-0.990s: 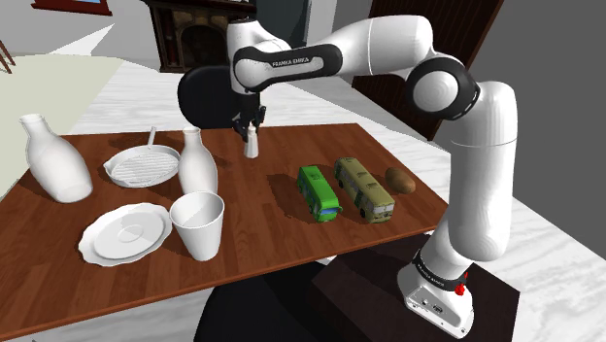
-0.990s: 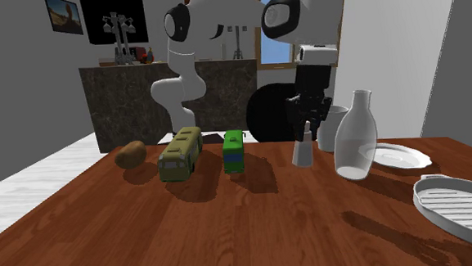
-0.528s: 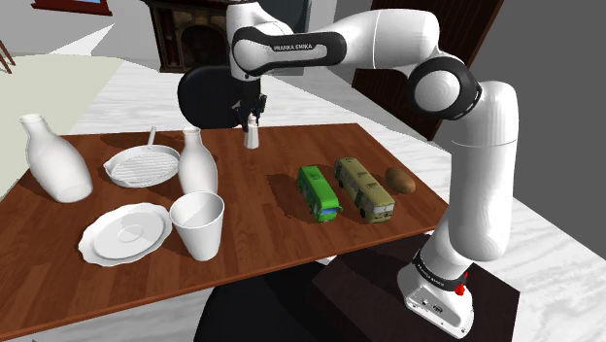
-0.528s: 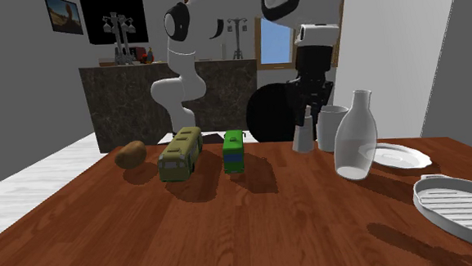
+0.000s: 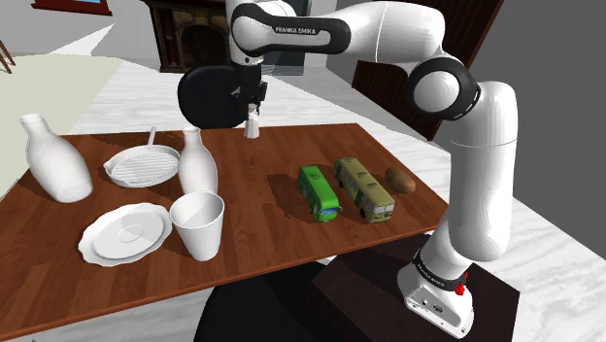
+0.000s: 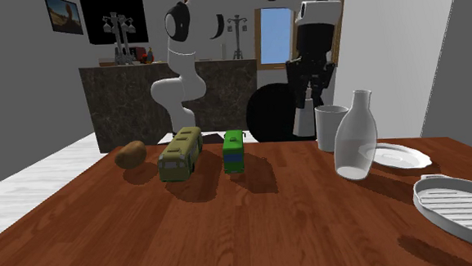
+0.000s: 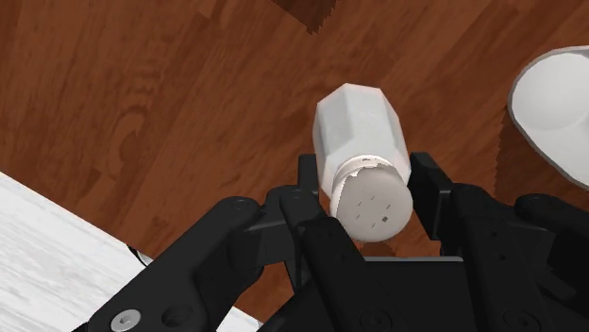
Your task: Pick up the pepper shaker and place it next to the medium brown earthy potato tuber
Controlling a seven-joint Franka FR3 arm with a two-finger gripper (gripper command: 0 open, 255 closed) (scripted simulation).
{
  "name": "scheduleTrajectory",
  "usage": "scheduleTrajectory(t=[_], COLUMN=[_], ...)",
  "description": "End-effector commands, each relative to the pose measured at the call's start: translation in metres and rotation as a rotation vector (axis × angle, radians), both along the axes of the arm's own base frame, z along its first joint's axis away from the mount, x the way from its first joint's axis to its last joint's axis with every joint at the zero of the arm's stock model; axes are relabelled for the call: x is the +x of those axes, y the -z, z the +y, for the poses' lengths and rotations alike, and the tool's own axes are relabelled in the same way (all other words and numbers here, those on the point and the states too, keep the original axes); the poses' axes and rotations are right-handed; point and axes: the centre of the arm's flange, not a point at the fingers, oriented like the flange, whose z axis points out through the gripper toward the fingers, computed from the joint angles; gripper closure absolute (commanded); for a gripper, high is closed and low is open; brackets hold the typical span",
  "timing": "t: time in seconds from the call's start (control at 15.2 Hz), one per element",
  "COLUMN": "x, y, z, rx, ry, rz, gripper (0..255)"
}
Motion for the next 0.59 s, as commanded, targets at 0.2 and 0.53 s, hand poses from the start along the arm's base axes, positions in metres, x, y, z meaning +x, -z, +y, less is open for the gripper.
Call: scheduleTrajectory(t=[0.2, 0.53], x=[-0.024, -0.063], y=[-0.006, -0.006], z=[-0.031, -0.084], rx=[0.000, 0.000], ry=[0.000, 0.000], rz=[0.000, 0.000], gripper=[255, 255])
